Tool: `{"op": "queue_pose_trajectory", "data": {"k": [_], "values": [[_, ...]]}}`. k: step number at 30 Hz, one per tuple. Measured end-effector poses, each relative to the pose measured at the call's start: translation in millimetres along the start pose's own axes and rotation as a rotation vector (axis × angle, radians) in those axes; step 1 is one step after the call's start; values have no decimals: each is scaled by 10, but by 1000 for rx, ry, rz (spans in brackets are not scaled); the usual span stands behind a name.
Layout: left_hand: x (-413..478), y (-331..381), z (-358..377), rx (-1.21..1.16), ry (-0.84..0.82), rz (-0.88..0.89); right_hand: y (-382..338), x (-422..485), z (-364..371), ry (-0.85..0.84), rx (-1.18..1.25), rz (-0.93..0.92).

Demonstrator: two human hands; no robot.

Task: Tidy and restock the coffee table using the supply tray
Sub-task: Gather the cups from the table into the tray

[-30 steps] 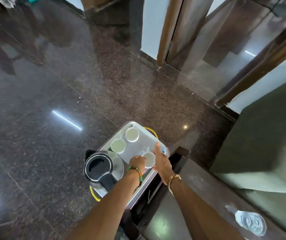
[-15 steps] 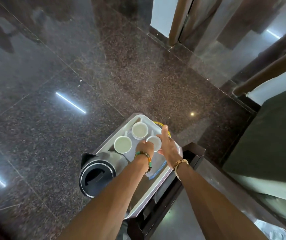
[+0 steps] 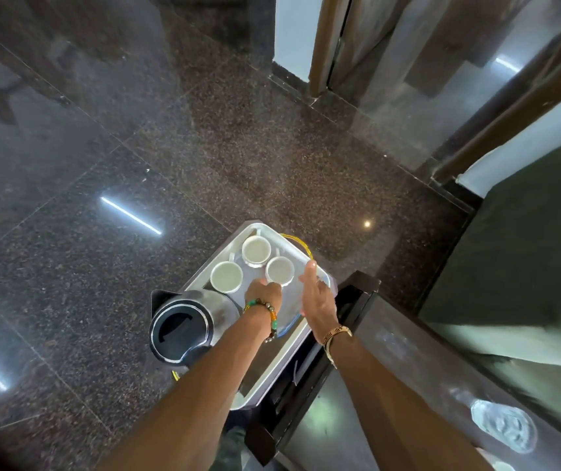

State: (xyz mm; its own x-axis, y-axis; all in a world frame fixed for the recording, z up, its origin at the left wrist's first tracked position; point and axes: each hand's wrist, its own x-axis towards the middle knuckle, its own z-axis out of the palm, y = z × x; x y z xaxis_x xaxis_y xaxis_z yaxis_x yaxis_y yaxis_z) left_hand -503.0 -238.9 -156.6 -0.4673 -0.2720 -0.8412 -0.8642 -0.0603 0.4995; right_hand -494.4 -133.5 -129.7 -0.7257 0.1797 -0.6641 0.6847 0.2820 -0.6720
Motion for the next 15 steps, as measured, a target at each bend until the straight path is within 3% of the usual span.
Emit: {"op": "queue_pose_trajectory", "data": {"k": [11,15], "values": [[-1839,81,14,-129,-108,85,3,-1427,-1111,-58,-124,-174],[-2501,256,28,-60,-163,243,-203,-1877,-1553,11,-120,-286]]}}
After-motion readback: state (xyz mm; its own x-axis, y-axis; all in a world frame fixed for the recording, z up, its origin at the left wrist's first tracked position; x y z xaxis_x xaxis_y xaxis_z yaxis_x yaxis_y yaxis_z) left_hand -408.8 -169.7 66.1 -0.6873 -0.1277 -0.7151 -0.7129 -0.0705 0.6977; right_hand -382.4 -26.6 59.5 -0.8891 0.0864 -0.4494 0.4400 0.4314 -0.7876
